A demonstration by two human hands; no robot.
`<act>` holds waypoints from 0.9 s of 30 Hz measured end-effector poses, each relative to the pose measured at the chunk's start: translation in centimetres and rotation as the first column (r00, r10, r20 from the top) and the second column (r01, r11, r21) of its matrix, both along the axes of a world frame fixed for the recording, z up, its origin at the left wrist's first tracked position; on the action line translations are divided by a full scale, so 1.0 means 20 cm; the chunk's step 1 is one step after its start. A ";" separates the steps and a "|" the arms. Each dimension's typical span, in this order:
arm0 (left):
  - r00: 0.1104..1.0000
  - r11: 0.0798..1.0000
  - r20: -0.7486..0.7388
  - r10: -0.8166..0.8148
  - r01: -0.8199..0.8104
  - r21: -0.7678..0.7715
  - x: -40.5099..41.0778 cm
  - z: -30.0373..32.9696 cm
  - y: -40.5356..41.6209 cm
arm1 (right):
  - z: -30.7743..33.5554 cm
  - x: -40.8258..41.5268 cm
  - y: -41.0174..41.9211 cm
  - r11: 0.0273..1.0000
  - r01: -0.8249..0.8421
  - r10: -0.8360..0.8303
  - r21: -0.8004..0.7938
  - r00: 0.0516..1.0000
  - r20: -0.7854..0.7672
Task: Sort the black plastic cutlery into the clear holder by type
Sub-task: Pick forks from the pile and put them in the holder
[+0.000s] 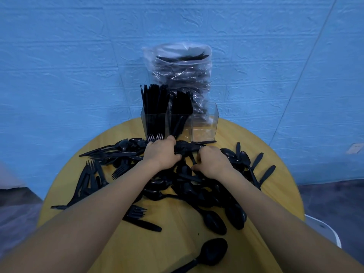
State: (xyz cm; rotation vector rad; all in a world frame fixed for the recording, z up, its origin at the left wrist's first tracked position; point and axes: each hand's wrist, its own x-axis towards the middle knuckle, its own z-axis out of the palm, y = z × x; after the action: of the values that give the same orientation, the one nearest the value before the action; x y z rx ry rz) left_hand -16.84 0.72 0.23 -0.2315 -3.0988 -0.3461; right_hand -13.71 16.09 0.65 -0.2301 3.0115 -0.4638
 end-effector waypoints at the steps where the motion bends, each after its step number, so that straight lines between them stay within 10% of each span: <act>1: 1.000 1.000 0.010 0.007 -0.007 0.025 -0.01 0.00 -0.01 | 0.01 -0.01 -0.01 1.000 -0.004 0.004 0.002 1.000 0.028; 8: 0.995 0.985 0.095 -0.019 0.002 0.172 -0.02 0.02 -0.04 | 0.00 -0.05 -0.01 0.987 0.105 -0.082 -0.126 0.981 0.174; 18: 0.994 0.868 0.034 -0.103 0.073 0.491 0.02 0.11 -0.03 | 0.08 0.00 0.14 0.789 0.233 -0.239 -0.569 0.969 0.065; 27: 0.996 0.696 0.004 -0.094 0.063 0.716 0.06 0.17 -0.02 | 0.21 0.08 0.24 0.749 0.089 -0.216 -0.656 0.969 -0.116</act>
State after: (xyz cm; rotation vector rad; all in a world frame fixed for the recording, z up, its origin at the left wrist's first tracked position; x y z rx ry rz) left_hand -15.58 0.37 3.57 -0.3281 -2.7029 -1.5223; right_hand -12.07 20.89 4.76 -0.0604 2.9147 -1.5901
